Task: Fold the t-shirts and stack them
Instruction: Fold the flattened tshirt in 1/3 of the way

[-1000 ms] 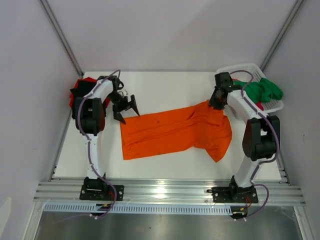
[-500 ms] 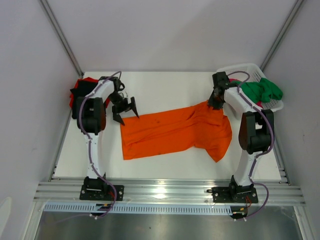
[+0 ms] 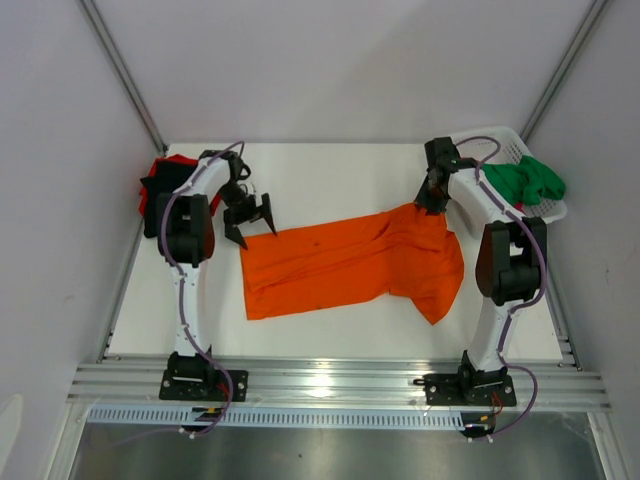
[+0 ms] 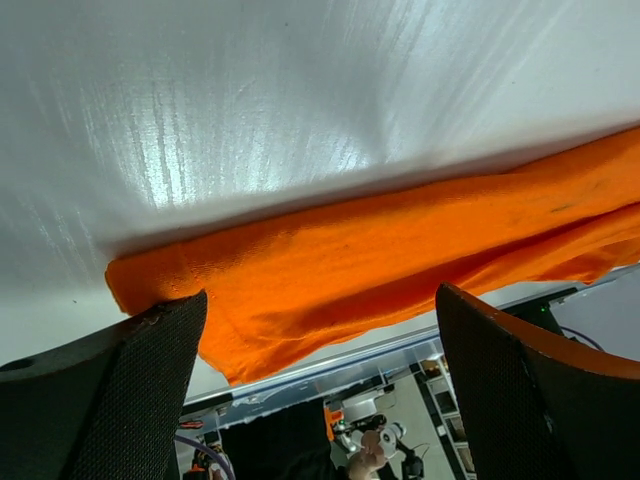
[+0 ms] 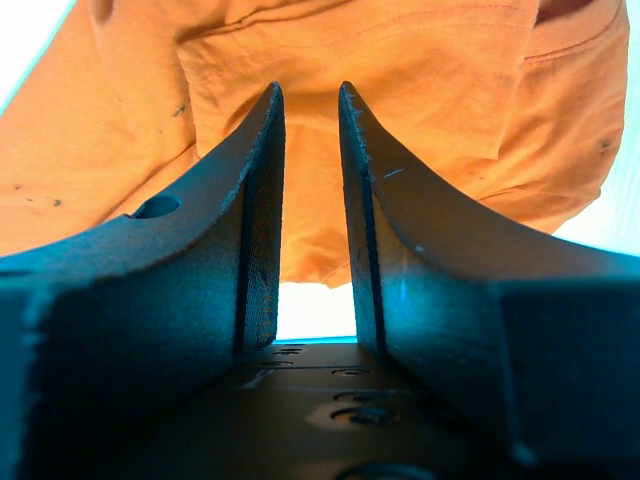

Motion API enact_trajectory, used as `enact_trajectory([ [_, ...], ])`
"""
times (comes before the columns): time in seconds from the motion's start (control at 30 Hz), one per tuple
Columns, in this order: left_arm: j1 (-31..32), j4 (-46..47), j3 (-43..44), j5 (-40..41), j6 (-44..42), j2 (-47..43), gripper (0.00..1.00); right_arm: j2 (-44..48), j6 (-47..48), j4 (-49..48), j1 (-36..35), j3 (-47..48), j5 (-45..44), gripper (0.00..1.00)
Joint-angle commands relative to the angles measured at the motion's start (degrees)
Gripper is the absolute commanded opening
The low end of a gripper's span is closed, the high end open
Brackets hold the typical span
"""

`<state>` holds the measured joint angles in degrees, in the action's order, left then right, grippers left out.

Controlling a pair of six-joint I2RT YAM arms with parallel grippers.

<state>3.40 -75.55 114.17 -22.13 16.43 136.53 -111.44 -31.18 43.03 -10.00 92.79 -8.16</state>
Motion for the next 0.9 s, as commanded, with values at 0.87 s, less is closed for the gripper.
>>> enact_trajectory([
  [0.87, -2.8, -3.2, 2.6, 5.5, -1.0, 0.7, 0.97, -0.3, 1.6, 2.3, 0.9, 3.3, 0.0, 0.29],
])
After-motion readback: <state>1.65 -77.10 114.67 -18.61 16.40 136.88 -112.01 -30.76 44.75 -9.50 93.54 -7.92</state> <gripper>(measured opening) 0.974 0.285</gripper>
